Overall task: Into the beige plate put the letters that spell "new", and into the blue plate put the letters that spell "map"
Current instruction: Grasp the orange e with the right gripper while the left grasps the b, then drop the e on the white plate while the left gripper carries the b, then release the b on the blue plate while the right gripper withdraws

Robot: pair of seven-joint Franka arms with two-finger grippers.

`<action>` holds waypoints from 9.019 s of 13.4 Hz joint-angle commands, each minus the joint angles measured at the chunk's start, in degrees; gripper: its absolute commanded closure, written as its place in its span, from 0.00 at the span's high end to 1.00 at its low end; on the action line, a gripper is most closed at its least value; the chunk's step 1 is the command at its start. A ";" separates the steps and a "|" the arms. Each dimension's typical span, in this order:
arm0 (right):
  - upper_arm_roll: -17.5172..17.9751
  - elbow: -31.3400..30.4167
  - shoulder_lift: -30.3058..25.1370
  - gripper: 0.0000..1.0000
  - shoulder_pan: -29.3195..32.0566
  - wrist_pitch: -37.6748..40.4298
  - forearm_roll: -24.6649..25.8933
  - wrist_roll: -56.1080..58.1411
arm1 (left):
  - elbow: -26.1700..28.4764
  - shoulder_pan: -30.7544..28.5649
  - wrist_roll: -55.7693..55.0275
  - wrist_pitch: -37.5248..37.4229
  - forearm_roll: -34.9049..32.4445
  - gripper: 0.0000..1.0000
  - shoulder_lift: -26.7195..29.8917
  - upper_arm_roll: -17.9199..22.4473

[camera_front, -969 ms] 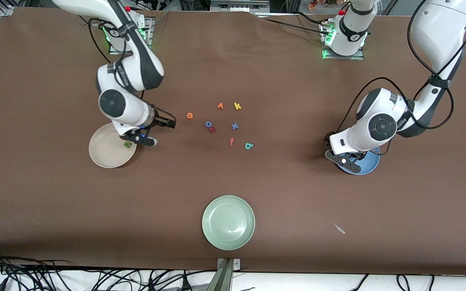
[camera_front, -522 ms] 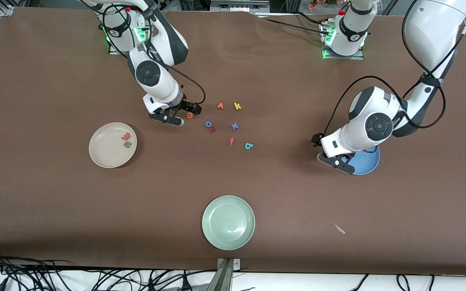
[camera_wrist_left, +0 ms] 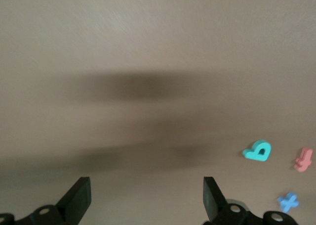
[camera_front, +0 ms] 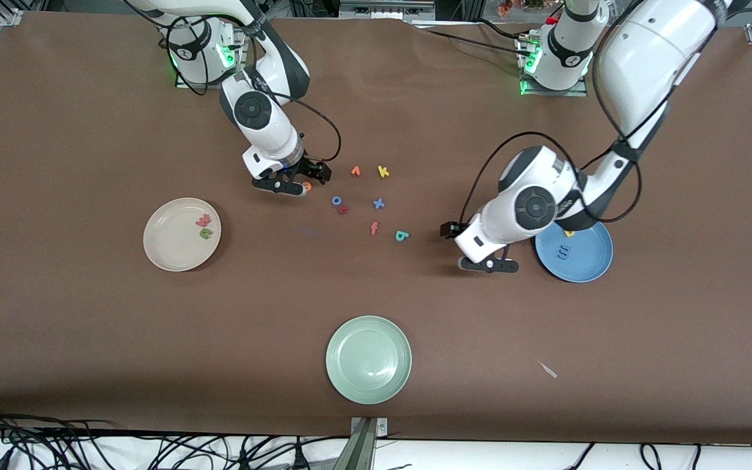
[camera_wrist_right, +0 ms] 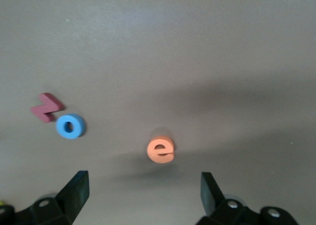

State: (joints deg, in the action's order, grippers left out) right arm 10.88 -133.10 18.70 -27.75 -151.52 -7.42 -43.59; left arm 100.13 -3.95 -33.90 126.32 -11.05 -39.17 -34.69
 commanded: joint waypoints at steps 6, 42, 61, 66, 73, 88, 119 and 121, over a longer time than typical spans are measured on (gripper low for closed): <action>-0.51 -0.23 3.71 0.91 -0.02 -5.71 4.17 0.00 | -6.25 16.43 -6.62 -0.38 -3.52 1.00 -2.23 10.08; -7.00 11.01 -0.33 0.17 0.24 18.70 4.17 12.01 | -7.84 23.28 -6.79 10.70 -16.37 0.16 -8.91 10.34; -25.29 14.35 2.04 0.99 6.39 22.75 3.73 60.82 | -7.75 9.68 2.68 -13.00 -15.76 0.05 3.65 9.64; -23.81 16.02 1.34 1.00 4.99 26.78 3.12 52.66 | -6.88 2.30 24.90 -22.77 -11.81 0.06 4.63 9.64; -21.87 20.24 -1.56 1.00 4.90 37.69 3.03 45.70 | -2.22 -5.89 38.55 -23.14 -12.77 0.08 6.47 9.82; -20.37 31.66 -7.18 1.00 4.99 56.86 3.11 36.04 | 9.91 -12.05 37.95 -8.02 -9.08 0.16 7.62 7.62; -20.55 38.44 -19.93 1.00 14.65 67.14 7.16 39.11 | -33.86 -11.44 37.86 -39.14 -4.42 1.00 14.56 5.94; -20.46 38.53 -19.84 1.00 14.57 67.23 7.16 39.02 | -33.59 -7.86 37.77 -39.14 -2.42 1.00 16.66 10.57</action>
State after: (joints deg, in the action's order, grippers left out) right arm -10.04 -95.63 -1.36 -13.59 -85.60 -0.88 -4.66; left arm 66.39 -15.19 3.63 88.02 -16.77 -25.52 -28.71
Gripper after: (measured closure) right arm 0.000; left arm 0.000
